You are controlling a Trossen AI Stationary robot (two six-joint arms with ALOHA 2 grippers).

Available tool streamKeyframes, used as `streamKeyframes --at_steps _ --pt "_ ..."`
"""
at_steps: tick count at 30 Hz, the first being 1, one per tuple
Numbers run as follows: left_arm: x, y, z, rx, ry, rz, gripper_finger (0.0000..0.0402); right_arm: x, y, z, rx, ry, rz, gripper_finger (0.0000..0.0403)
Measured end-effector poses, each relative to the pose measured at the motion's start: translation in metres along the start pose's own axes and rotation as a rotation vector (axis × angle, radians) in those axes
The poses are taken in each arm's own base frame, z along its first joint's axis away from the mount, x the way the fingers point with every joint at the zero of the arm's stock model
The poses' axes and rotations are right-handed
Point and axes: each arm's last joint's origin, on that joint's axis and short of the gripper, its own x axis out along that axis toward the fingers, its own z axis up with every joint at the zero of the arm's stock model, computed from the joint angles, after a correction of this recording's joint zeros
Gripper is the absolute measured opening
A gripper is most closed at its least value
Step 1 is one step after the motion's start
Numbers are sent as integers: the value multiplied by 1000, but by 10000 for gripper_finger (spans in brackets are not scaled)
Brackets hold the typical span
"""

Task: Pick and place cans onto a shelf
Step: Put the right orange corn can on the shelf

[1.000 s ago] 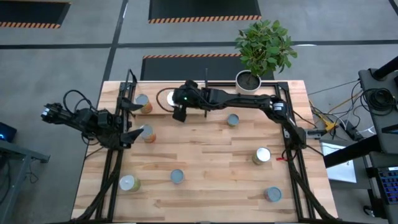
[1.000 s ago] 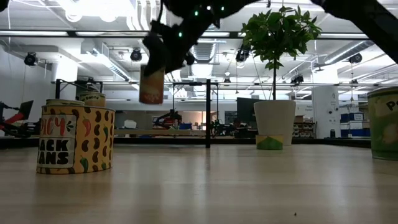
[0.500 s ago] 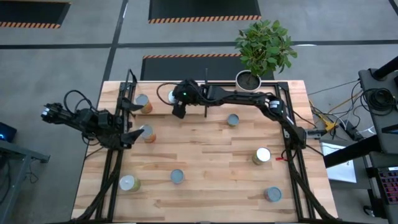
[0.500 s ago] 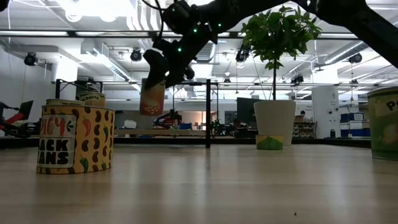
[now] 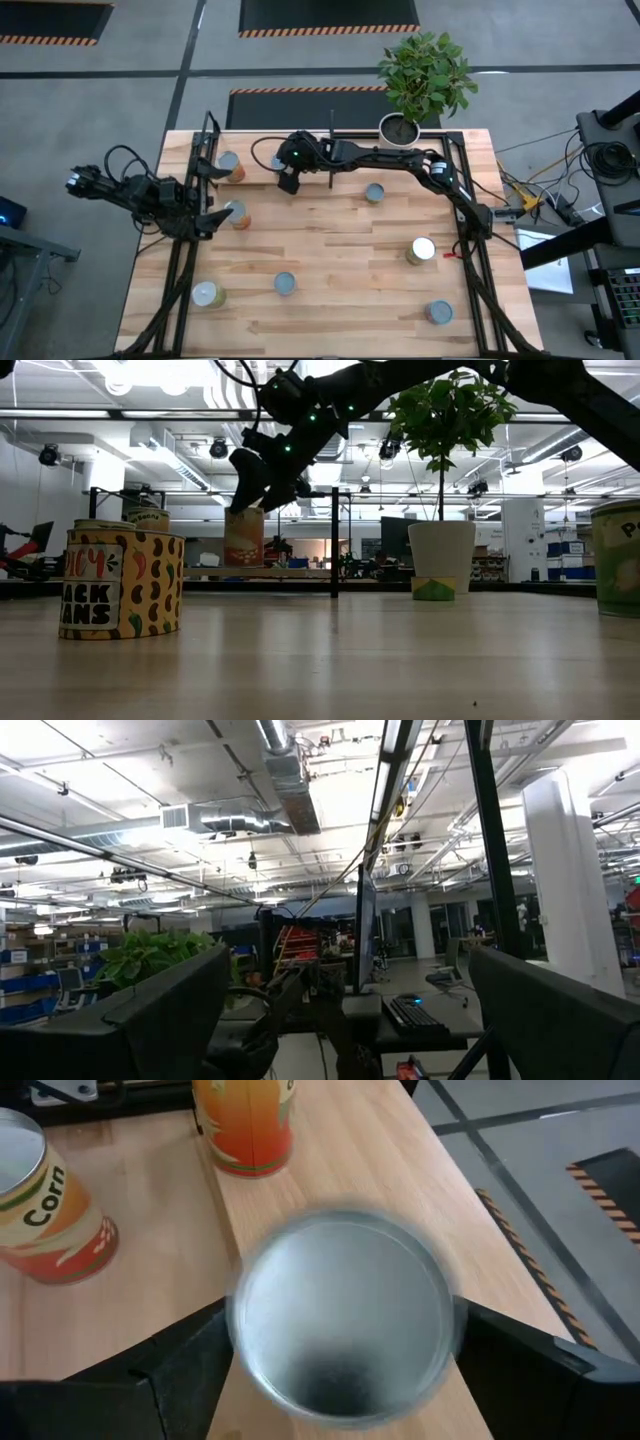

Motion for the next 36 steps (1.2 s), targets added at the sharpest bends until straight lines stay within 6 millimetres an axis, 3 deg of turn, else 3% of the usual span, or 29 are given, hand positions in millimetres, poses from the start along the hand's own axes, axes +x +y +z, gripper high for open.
streamKeyframes --at_steps 8,12,17,23,27,30,36 --pt "0 0 0 0 0 0 391 1 -1 -1 0 6 -4 347" --pt "0 0 -1 2 6 -2 391 -10 -2 7 -10 15 -4 345" --pt "0 -1 -3 9 24 -7 391 -46 4 28 -57 -21 -1 339" --pt "4 -4 -7 7 49 -14 391 -101 44 38 -210 -75 -40 308" --pt "8 -7 -13 1 80 -22 390 -138 81 25 -283 -111 -12 273" --pt "16 -9 -13 -1 153 -2 382 -160 104 0 -322 -139 45 241" --pt "43 -15 -17 52 535 132 341 -195 123 -58 -384 -251 126 177"
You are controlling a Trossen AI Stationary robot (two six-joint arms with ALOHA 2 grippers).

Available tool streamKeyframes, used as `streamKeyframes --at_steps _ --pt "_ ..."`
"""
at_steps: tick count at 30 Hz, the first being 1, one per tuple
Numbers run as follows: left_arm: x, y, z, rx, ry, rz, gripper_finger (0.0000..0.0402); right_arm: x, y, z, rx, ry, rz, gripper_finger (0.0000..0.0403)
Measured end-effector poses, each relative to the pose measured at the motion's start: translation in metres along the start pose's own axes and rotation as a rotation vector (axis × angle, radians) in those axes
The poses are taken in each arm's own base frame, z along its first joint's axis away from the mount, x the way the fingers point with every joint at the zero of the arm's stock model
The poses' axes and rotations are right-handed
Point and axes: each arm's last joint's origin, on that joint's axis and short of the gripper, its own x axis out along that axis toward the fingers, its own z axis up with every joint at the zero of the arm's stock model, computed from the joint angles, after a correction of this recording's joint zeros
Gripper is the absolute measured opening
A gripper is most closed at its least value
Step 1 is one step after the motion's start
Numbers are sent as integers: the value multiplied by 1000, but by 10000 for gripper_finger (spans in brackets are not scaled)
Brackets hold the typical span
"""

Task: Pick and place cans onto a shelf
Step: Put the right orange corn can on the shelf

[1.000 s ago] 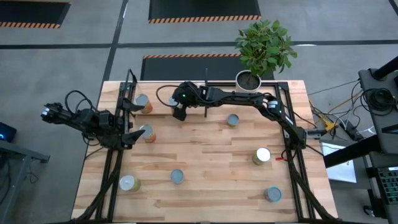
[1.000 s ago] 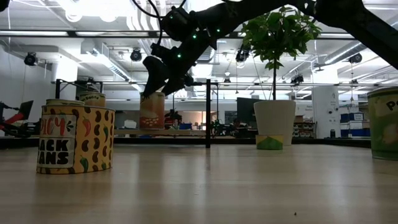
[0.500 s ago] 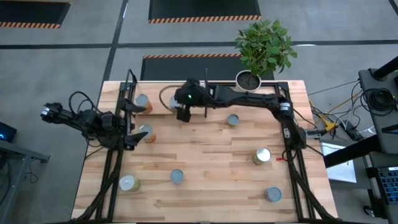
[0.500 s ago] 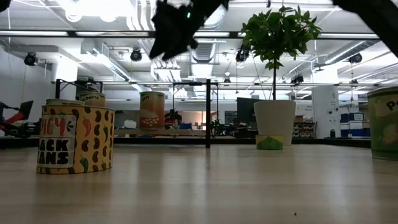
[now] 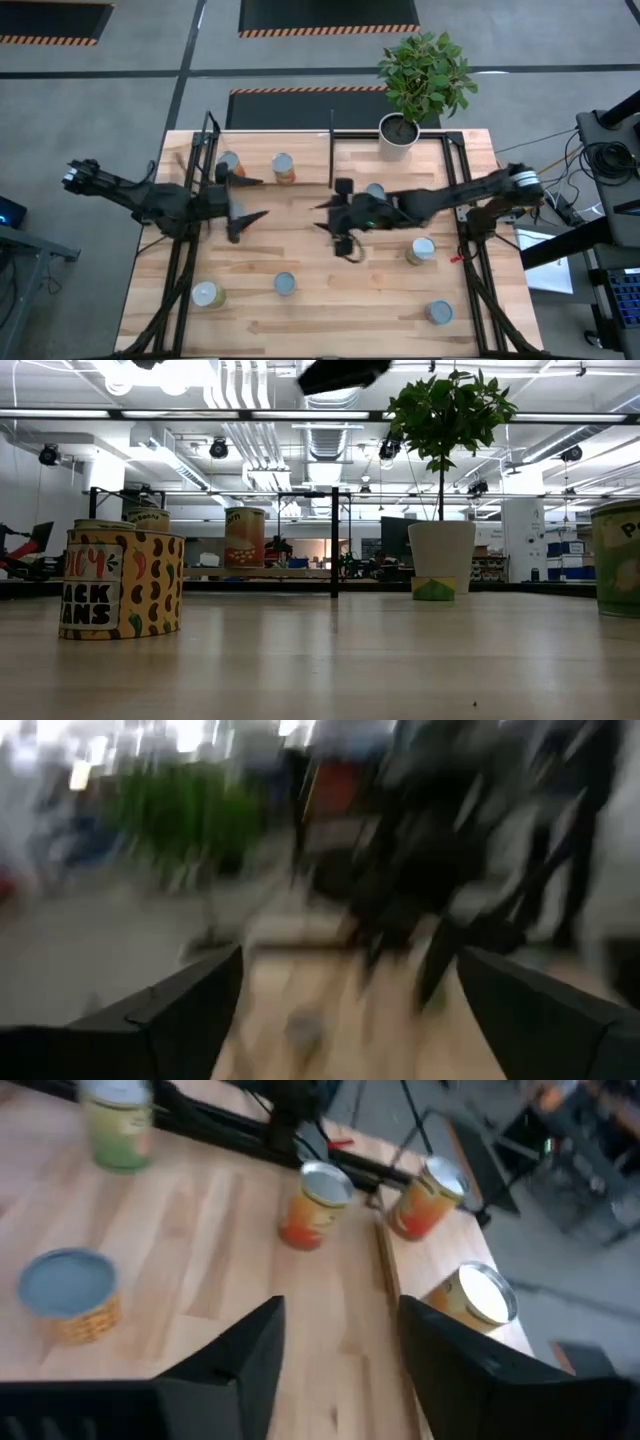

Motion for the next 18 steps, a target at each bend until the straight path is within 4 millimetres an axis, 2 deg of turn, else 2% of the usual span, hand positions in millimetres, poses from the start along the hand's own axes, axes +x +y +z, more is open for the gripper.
streamKeyframes --at_steps 5,10,15,16,18 --pt "21 -2 5 17 311 142 271 -32 9 -26 -68 -122 0 124" --pt "52 4 8 61 552 194 165 -60 2 -40 -73 -225 -32 74" --pt "91 28 3 69 758 169 37 -75 0 -52 -105 -269 -44 35" --pt "98 35 2 61 793 157 19 -76 0 -55 -109 -269 -44 30" --pt "111 53 -3 34 858 151 10 -78 0 -59 -118 -267 -45 21"
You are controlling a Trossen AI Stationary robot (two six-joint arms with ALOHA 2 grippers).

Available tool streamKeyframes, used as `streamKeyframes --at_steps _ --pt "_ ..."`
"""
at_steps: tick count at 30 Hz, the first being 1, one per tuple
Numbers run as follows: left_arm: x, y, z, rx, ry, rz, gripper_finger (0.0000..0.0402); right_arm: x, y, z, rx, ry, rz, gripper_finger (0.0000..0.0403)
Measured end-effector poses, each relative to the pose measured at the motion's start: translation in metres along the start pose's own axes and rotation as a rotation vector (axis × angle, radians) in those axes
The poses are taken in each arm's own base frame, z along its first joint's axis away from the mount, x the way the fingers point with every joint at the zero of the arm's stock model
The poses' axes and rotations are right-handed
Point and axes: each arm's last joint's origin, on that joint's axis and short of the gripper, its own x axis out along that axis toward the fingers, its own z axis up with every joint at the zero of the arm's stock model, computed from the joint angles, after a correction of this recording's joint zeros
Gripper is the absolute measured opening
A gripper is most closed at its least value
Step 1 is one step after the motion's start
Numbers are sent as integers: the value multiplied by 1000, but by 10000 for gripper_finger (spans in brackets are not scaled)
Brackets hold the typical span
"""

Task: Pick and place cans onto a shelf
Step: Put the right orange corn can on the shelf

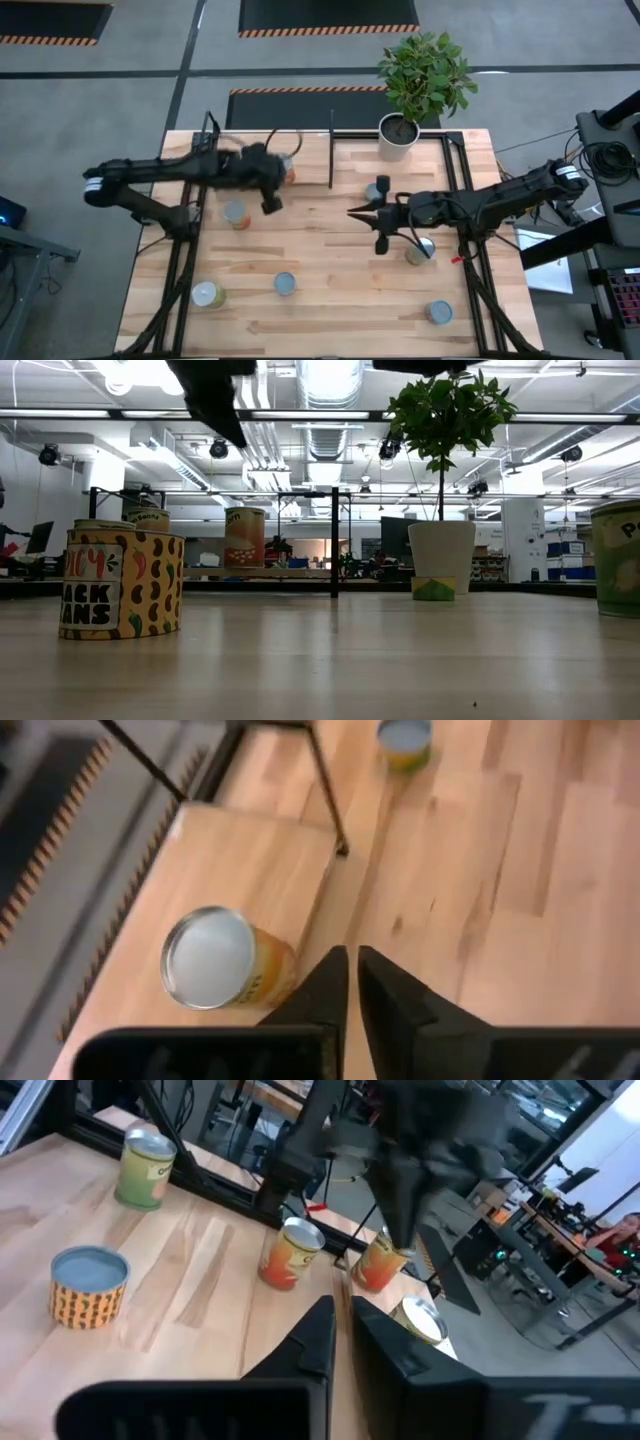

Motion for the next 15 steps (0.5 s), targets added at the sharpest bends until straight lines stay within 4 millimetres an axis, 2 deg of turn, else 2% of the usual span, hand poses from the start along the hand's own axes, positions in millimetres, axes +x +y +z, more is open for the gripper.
streamKeyframes --at_steps 3,6,10,15 --pt "24 24 5 -23 86 16 18 -2 2 -5 -7 9 5 11" --pt "46 44 8 -60 144 33 6 -3 3 -8 -42 17 8 9" --pt "72 61 5 -110 211 48 3 -3 2 -8 -48 15 7 9" --pt "81 71 3 -137 226 68 0 -3 4 -11 -61 40 19 9"
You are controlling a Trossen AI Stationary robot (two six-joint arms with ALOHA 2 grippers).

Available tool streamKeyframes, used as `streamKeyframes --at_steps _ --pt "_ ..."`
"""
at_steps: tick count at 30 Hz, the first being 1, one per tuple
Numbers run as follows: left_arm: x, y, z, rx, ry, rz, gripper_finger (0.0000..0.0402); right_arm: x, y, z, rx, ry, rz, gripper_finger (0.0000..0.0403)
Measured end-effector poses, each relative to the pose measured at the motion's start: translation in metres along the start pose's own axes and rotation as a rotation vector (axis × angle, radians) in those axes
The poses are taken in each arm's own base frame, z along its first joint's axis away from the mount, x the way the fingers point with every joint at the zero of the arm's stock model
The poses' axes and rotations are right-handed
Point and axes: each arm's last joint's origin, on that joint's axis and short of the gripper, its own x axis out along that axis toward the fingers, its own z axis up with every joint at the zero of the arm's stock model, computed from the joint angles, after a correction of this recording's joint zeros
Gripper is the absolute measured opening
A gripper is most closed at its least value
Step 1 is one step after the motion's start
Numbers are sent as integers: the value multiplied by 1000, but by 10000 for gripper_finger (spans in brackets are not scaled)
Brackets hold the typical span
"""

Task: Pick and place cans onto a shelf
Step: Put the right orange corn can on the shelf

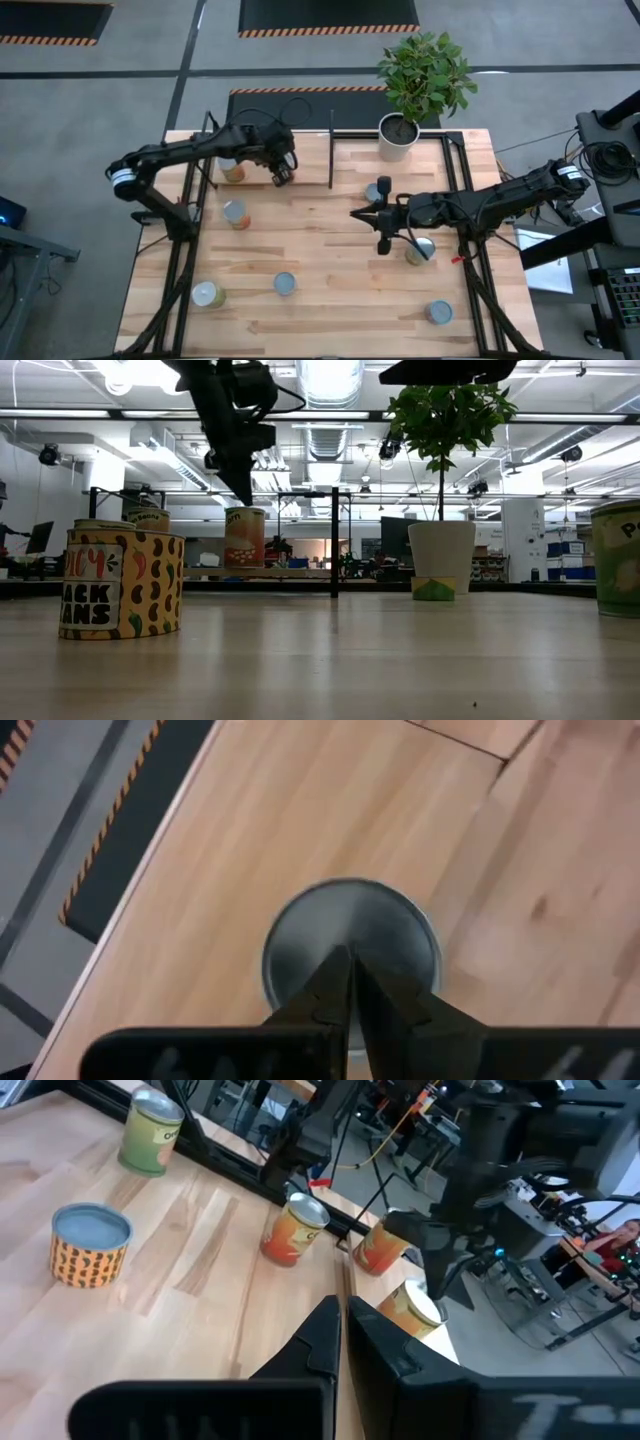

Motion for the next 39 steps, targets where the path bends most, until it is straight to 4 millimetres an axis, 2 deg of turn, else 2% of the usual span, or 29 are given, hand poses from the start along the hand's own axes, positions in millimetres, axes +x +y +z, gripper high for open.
streamKeyframes --at_steps 12,22,27,39 --pt "17 -3 4 -16 12 9 0 0 0 -1 36 6 -1 9" --pt "29 2 4 -17 51 224 0 0 0 -1 48 13 1 9" --pt "29 10 0 -22 88 304 0 0 1 -1 56 15 1 9" --pt "32 41 -10 -94 181 434 0 0 1 -2 65 25 4 9"
